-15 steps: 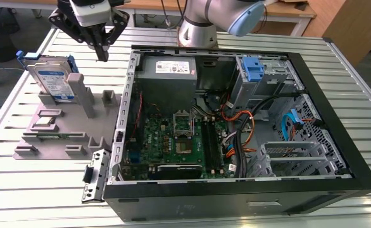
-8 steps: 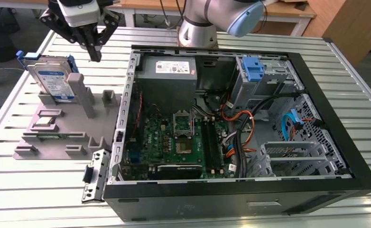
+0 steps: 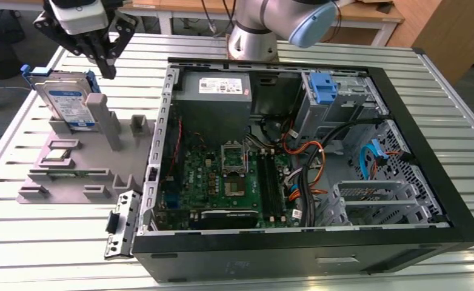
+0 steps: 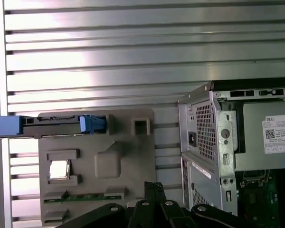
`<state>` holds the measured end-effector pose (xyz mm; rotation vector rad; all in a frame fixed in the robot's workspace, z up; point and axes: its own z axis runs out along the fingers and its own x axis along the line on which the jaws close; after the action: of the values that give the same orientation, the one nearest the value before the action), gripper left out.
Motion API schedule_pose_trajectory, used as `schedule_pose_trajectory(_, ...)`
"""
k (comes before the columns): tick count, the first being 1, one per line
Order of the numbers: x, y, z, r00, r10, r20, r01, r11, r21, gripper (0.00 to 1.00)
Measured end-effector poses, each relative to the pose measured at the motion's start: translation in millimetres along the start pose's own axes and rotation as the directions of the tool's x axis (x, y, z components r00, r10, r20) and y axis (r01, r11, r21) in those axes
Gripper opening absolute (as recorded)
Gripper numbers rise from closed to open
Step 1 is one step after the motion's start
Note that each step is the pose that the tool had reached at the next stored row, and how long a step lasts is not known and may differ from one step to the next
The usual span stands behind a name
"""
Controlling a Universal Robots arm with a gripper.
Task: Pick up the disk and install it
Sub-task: 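Reach for the disk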
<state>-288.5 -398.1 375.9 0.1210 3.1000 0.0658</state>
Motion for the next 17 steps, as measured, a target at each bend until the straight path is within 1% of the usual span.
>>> schedule_pose_trajectory(4,10.6,-0.8,-0.1,1.0,0.0,0.0008,0.0,1.0,0.0,0.1)
schedule_pose_trajectory(10,24.7,-1.9,-0.2,1.0,0.0,0.0017,0.0,1.0,-0.0001,0.1)
schedule_pose_trajectory(13,30.6,-2.4,-0.2,1.0,0.0,0.0019,0.0,1.0,-0.0002,0.1)
schedule_pose_trajectory(17,36.4,-2.9,-0.1,1.0,0.0,0.0019,0.0,1.0,-0.0001,0.1)
